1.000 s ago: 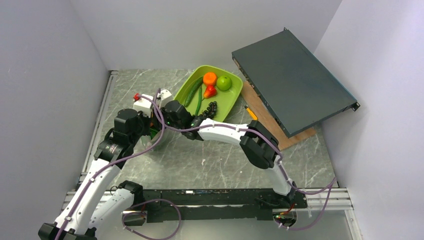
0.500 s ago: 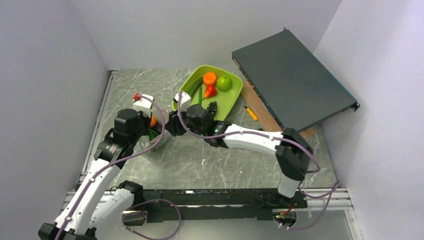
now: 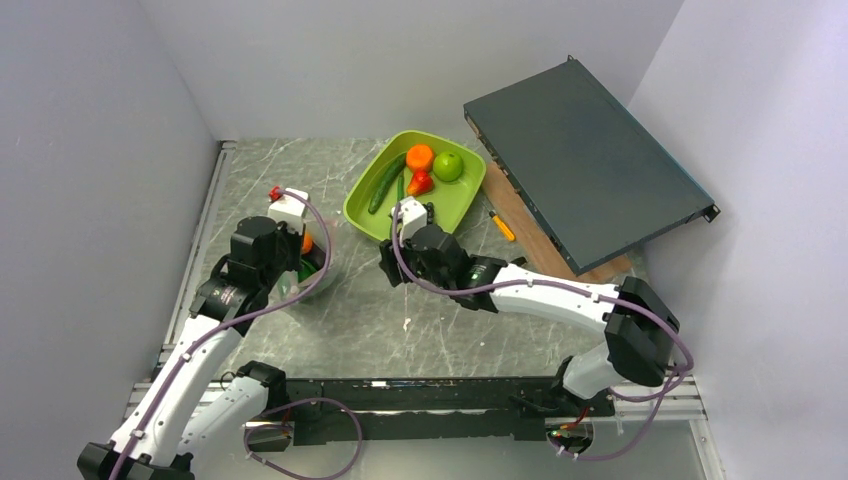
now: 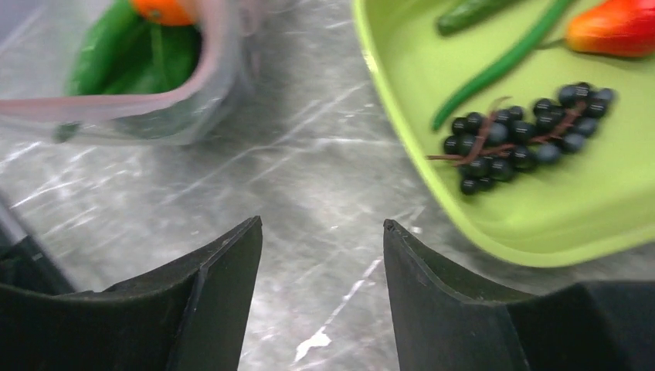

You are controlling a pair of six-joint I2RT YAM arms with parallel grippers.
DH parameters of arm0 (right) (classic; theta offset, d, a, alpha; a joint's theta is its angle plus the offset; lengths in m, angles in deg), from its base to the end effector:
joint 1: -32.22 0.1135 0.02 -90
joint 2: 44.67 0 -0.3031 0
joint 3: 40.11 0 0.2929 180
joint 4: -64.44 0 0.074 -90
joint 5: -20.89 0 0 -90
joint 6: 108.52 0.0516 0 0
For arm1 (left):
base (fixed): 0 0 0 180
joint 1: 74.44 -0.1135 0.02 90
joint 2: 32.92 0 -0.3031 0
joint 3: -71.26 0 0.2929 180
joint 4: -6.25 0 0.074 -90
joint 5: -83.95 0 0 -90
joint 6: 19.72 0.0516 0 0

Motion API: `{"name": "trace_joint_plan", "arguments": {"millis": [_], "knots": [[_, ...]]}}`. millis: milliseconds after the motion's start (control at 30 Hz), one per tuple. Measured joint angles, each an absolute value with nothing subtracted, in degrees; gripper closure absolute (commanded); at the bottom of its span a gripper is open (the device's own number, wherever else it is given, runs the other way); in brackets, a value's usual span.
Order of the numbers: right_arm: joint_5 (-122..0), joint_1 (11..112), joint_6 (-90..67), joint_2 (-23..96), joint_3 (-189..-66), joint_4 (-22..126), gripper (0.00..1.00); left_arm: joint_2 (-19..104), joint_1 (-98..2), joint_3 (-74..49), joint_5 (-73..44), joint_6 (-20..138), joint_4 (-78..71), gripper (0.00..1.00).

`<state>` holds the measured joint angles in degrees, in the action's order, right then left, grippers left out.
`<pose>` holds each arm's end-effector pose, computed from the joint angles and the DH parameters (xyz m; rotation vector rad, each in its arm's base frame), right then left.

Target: Place the food in the zip-top bag and seal the zipper

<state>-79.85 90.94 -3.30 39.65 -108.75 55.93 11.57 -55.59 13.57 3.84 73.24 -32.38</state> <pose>0.2085 0.3247 0.2849 -0.6407 1.9406 0.6406 0.1937 -0.0568 0.3392 0.2716 1.9891 -0.0033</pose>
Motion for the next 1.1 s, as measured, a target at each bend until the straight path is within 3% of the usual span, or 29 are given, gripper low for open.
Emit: {"name": "trace_joint_plan", "arguments": {"millis": [433, 700, 1100], "knots": [[-97.6, 82.9, -5.0, 45.5, -114.5, 49.1, 0.30, 11.9, -55.6, 13.6, 3.9, 73.2, -32.4, 1.00], [-105.7, 79.1, -12.5, 60.5, -129.4, 48.0, 0.27, 12.0, -55.6, 13.6, 3.9, 73.2, -32.4, 1.00], [-115.5, 75.4, -37.0, 82.8, -152.0, 49.1, 0.22, 12.0, -55.6, 13.6, 3.8, 73.2, -32.4, 1.00]]}}
